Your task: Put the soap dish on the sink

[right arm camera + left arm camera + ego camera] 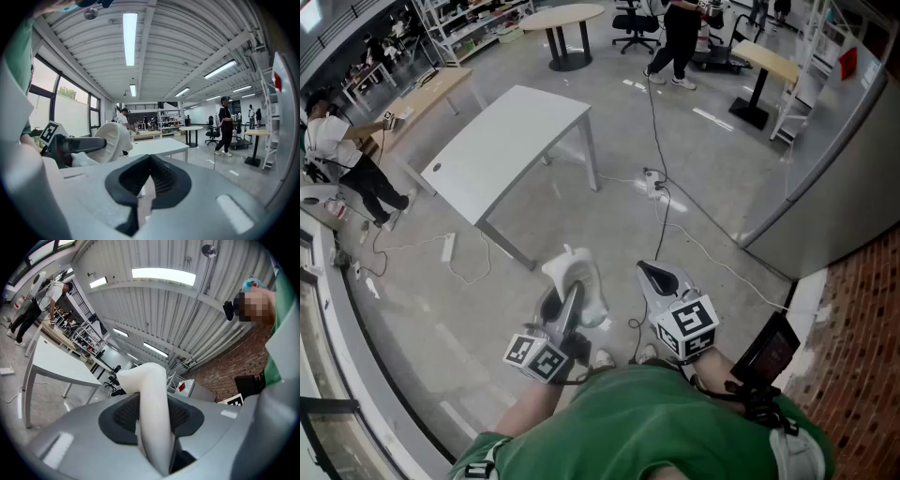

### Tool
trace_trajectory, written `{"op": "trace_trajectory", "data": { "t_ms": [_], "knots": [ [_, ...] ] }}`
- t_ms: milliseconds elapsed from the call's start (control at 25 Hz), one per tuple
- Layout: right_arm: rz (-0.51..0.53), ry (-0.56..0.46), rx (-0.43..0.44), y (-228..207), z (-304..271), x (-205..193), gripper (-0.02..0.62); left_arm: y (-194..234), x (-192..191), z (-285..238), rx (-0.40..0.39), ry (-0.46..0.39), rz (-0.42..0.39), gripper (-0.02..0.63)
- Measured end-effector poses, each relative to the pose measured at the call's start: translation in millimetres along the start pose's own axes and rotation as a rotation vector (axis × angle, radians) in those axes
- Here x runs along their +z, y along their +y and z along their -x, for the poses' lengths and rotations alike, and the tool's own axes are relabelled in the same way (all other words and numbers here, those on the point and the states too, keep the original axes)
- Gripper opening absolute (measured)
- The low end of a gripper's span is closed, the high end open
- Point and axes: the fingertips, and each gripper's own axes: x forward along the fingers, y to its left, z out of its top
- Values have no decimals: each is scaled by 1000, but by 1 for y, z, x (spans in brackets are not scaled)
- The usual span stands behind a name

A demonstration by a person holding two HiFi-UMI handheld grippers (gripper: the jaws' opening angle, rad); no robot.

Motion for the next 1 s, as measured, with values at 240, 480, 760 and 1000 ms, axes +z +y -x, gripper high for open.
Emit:
{"op": "trace_trajectory", "data": {
  "t_ms": [240,480,760,1000],
  "knots": [
    [-5,4,1,2,0,-2,2,3,-2,1,-13,-11,-1,153],
    [-32,-21,-31,-5,4,-3,3,-1,-4,-1,-4,4,3,153],
    [-42,-33,-47,-6,8,-2,3,-2,-6,1,-26,-4,1,153],
    [-42,-32,-59,-5,7,0,3,2,-6,2,-48,-7,-4,153]
  ]
}}
